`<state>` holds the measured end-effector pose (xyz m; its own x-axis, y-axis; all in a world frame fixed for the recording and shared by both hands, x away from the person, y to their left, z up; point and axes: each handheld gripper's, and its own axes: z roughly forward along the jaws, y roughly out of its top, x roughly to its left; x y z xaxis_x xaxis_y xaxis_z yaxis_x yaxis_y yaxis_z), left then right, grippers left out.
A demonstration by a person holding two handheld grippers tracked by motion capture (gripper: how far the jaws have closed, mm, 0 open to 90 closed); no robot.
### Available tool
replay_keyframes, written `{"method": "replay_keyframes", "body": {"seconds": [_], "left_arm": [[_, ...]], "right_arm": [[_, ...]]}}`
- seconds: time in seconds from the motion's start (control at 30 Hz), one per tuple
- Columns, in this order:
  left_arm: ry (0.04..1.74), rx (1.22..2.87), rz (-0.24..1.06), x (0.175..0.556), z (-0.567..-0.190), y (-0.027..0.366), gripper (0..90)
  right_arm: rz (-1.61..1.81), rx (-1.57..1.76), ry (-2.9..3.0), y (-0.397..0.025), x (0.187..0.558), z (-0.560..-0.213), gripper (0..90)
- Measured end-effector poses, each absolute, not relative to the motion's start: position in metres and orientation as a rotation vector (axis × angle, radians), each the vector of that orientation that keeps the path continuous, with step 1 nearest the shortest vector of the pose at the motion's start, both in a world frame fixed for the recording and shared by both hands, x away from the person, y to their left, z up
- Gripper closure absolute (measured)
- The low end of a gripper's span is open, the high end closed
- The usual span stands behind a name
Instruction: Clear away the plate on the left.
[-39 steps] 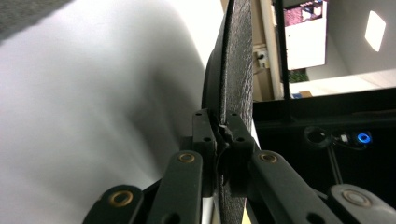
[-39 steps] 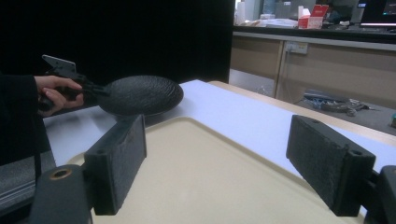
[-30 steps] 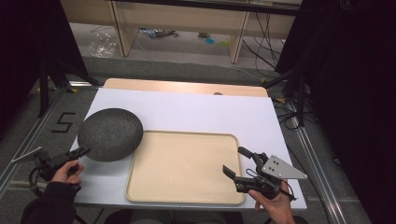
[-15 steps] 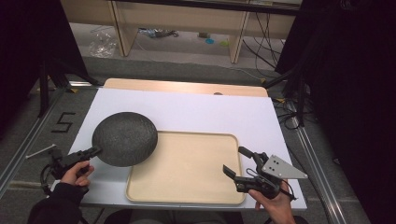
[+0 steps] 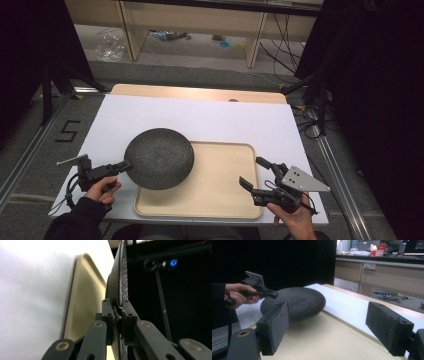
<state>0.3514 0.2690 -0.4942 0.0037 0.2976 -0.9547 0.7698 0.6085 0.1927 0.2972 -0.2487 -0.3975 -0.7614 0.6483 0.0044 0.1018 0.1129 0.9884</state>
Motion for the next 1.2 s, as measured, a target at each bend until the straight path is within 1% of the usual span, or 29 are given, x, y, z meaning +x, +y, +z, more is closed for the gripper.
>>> {"method": "replay_keyframes", "body": {"seconds": [0.07,0.2,0.3,0.33,0.4,0.5,0.83,1.2], "left_arm": [[1.563,0.942,-0.47,0.352,-0.495,0.265,83.6],[1.577,0.93,-0.487,0.352,-0.494,0.256,83.6],[1.553,0.961,-0.49,0.352,-0.495,0.251,83.6],[1.586,0.971,-0.504,0.352,-0.494,0.249,83.7],[1.565,0.992,-0.504,0.353,-0.495,0.246,83.5],[1.581,0.989,-0.526,0.352,-0.494,0.238,83.5],[1.586,1.079,-0.575,0.352,-0.497,0.214,82.5],[1.563,1.161,-0.583,0.353,-0.495,0.204,80.6]], "right_arm": [[1.684,0.741,1.982,-0.249,0.296,-0.397,20.5],[1.683,0.734,1.978,-0.249,0.297,-0.397,20.5],[1.707,0.729,1.956,-0.248,0.297,-0.398,20.5],[1.687,0.734,1.972,-0.249,0.296,-0.397,20.5],[1.699,0.73,1.97,-0.249,0.297,-0.397,20.5],[1.698,0.729,1.97,-0.249,0.297,-0.397,20.5],[1.697,0.733,1.964,-0.25,0.297,-0.398,20.3],[1.702,0.756,1.981,-0.25,0.296,-0.397,20.3]]}}
